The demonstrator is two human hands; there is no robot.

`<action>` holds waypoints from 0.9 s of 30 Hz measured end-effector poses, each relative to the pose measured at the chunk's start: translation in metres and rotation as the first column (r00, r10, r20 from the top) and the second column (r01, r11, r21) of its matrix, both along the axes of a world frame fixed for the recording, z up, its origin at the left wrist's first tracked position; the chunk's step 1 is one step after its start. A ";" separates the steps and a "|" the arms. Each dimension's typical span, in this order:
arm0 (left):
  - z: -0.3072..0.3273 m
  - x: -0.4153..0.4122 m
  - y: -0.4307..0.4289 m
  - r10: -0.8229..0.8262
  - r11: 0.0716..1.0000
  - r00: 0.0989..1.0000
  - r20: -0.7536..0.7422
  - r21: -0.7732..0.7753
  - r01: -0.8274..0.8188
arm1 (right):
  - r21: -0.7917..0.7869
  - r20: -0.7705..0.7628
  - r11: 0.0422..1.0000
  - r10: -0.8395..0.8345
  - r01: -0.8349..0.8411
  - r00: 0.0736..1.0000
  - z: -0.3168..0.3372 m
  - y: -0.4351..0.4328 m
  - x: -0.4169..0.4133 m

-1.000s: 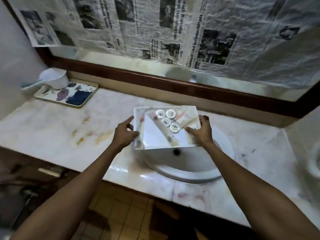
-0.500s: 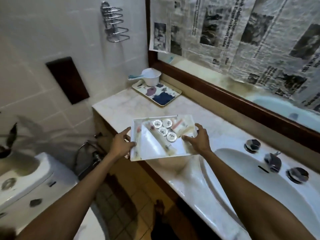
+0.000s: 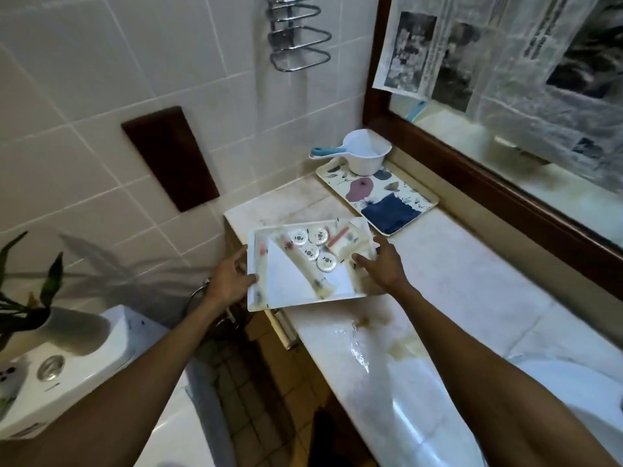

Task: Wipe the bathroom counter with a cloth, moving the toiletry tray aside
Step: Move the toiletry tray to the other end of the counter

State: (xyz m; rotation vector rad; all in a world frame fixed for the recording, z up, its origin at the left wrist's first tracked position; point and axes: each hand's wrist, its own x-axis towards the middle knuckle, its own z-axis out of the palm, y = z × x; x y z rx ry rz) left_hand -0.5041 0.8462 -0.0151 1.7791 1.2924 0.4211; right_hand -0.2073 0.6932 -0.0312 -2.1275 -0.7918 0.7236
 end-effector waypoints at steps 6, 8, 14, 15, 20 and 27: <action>-0.028 0.014 0.066 0.075 0.997 0.996 -0.055 -0.026 -0.077 | -0.035 -0.018 0.997 0.064 -0.065 0.998 -0.024 0.085 0.019; -0.038 0.016 0.088 0.084 0.996 0.992 -0.091 -0.023 -0.086 | -0.062 -0.028 0.994 0.086 -0.088 0.996 -0.031 0.113 0.024; -0.061 0.024 0.138 0.086 0.996 0.982 -0.166 -0.013 -0.089 | -0.144 -0.039 0.982 0.118 -0.123 0.992 -0.043 0.178 0.026; -0.064 0.025 0.145 0.089 0.995 0.981 -0.170 -0.022 -0.095 | -0.155 -0.030 0.981 0.111 -0.114 0.993 -0.042 0.186 0.026; -0.069 0.035 0.168 0.119 0.990 0.978 -0.174 -0.059 -0.131 | -0.170 0.049 0.979 0.118 -0.108 0.992 -0.039 0.228 0.030; -0.074 0.042 0.175 0.152 0.982 0.981 -0.124 -0.097 -0.164 | -0.169 0.059 0.971 0.181 -0.169 0.982 -0.034 0.274 0.040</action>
